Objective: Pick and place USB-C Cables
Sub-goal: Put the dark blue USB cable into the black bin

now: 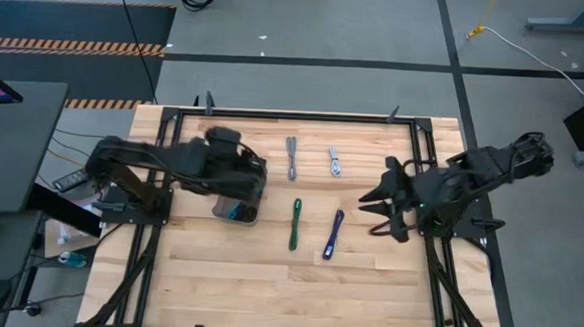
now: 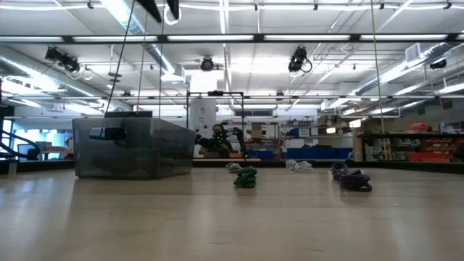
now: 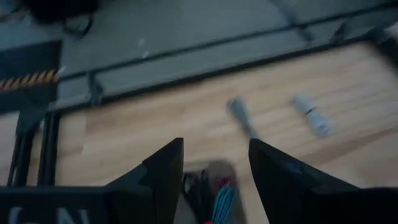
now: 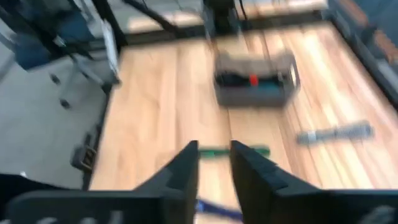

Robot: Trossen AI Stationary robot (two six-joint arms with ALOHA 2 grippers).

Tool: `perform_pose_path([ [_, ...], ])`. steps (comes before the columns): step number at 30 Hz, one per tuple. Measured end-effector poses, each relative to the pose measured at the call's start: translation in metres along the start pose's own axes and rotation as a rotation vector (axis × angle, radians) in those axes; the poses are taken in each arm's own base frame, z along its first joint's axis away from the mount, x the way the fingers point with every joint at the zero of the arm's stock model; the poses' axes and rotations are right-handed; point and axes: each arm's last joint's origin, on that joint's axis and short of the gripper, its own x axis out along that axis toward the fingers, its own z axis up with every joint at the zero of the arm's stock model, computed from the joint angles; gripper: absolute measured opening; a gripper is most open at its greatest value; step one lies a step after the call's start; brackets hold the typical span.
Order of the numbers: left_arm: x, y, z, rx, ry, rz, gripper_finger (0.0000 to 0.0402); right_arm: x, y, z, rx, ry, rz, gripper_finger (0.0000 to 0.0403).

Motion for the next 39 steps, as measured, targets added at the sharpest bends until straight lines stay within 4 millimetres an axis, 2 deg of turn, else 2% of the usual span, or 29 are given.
perform_pose_path([
  [4,-0.025,0.013,0.028,0.046,-0.057,-0.087,0.0188,0.019,-0.003,-0.012,0.039,0.088,-0.023,0.004],
  [8,-0.04,0.022,0.044,0.109,-0.079,-0.134,0.0188,0.041,-0.004,-0.023,0.079,0.18,0.001,0.0007],
  [12,-0.048,0.029,0.055,0.194,-0.1,-0.16,0.0188,0.062,-0.003,-0.025,0.096,0.184,0.003,0.0018],
  [16,-0.05,0.031,0.061,0.224,-0.116,-0.158,0.0188,0.085,-0.005,-0.013,0.089,0.108,0.018,0.0035],
  [19,-0.053,0.034,0.066,0.237,-0.134,-0.16,0.0188,0.107,-0.01,-0.004,0.081,0.065,0.07,0.0021],
  [23,-0.053,0.034,0.066,0.27,-0.135,-0.161,0.0188,0.146,-0.018,-0.003,0.073,0.11,0.14,0.0006],
  [30,-0.056,0.041,0.069,0.298,-0.142,-0.168,0.0188,0.199,-0.029,-0.021,0.072,0.257,0.146,0.0002],
  [35,-0.06,0.049,0.073,0.304,-0.154,-0.176,0.0188,0.224,-0.032,-0.034,0.108,0.346,0.172,0.0004],
  [39,-0.063,0.055,0.075,0.293,-0.16,-0.181,0.0188,0.237,-0.034,-0.045,0.188,0.43,0.186,0.0024],
])
